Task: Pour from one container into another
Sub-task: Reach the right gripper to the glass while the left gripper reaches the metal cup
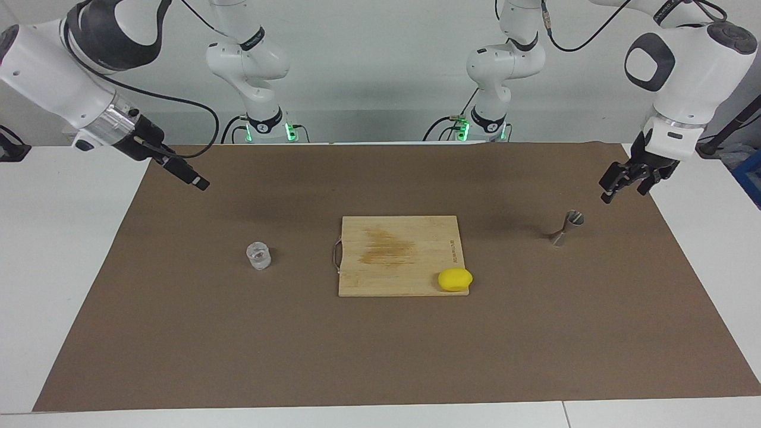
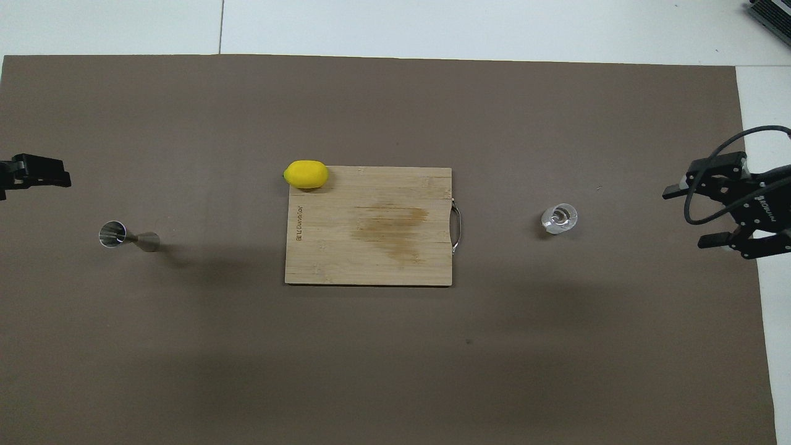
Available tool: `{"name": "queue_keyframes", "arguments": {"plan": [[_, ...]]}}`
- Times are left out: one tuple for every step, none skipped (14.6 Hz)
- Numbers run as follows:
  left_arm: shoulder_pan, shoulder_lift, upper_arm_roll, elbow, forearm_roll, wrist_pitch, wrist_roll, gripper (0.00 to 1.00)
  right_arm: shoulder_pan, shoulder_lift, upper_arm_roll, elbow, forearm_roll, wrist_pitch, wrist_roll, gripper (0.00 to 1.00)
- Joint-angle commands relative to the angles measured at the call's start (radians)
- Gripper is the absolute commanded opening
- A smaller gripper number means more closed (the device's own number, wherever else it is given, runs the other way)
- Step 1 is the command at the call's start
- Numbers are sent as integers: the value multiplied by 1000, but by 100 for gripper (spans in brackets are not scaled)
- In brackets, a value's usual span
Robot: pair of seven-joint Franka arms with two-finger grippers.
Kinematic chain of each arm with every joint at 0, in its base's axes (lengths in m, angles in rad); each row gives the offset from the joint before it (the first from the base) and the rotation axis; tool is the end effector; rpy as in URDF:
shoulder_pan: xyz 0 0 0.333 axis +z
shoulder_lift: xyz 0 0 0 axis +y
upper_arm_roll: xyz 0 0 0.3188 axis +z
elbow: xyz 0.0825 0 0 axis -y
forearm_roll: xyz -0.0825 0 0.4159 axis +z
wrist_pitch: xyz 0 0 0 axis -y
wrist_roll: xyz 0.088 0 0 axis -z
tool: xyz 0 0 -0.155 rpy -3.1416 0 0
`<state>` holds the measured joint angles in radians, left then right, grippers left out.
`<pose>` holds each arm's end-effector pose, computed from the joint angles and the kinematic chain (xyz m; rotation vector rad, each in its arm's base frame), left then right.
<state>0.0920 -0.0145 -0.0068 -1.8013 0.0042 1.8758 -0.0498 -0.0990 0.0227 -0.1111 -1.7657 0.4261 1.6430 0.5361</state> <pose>0.6010 0.0518 0.4978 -3.1258 -0.2096 -0.1394 0.5812 -0.0609 0.4874 -2.5155 1.0768 0.2909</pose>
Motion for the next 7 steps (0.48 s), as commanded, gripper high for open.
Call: {"name": "queue_keyframes", "arguments": {"plan": [[-34,-45,4,-16,-26,-168,-1,100,-37,58,8,2,75,38,9,100],[-34,-45,4,-18,-64,-159,-1,100,-57,72,8,3,106,40,16,100],[-31,-45,4,-23,-114,-143,1,100,-68,83,8,-6,132,43,28,100],[-20,-45,4,-29,-181,-103,11,100,-76,100,7,-6,144,55,45,100],[-6,-39,10,-30,-275,-89,68,100,-79,117,8,-6,157,45,50,100],[32,-36,10,-36,-315,-98,199,100,-80,128,8,-8,178,26,53,100],[52,-38,10,-44,-329,-110,340,100,-79,141,8,-12,193,5,56,100]]}}
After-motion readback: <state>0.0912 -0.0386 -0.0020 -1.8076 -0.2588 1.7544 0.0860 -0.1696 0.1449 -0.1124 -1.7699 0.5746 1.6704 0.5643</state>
